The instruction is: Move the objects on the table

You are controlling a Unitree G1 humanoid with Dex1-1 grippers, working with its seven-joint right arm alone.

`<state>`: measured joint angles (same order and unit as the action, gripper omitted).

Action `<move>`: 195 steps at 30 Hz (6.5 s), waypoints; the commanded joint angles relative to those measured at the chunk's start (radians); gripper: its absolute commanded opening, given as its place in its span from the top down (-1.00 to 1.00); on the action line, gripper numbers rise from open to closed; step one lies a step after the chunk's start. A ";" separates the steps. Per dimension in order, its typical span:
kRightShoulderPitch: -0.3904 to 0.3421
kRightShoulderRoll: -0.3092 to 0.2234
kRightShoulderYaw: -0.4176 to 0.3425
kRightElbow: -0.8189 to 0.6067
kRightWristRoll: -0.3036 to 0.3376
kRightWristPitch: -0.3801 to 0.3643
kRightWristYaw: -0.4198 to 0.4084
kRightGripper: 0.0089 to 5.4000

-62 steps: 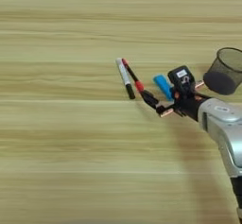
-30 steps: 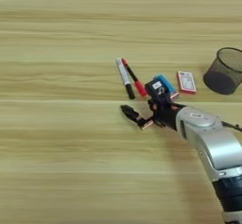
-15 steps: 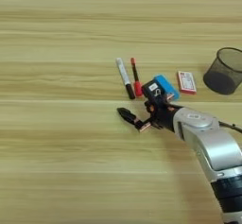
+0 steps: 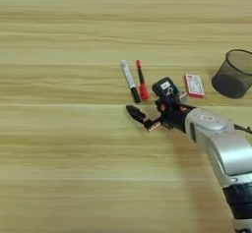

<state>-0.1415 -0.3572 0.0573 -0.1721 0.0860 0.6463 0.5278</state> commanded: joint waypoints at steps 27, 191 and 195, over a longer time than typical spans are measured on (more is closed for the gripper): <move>-0.273 -0.001 -0.028 0.219 0.106 0.069 0.068 -0.99; -0.246 0.061 0.049 0.350 -0.019 -0.047 -0.002 0.21; -0.248 0.061 0.051 0.355 -0.024 -0.050 -0.007 0.36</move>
<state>-0.3454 -0.2808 0.1125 0.1941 0.0742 0.6153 0.5379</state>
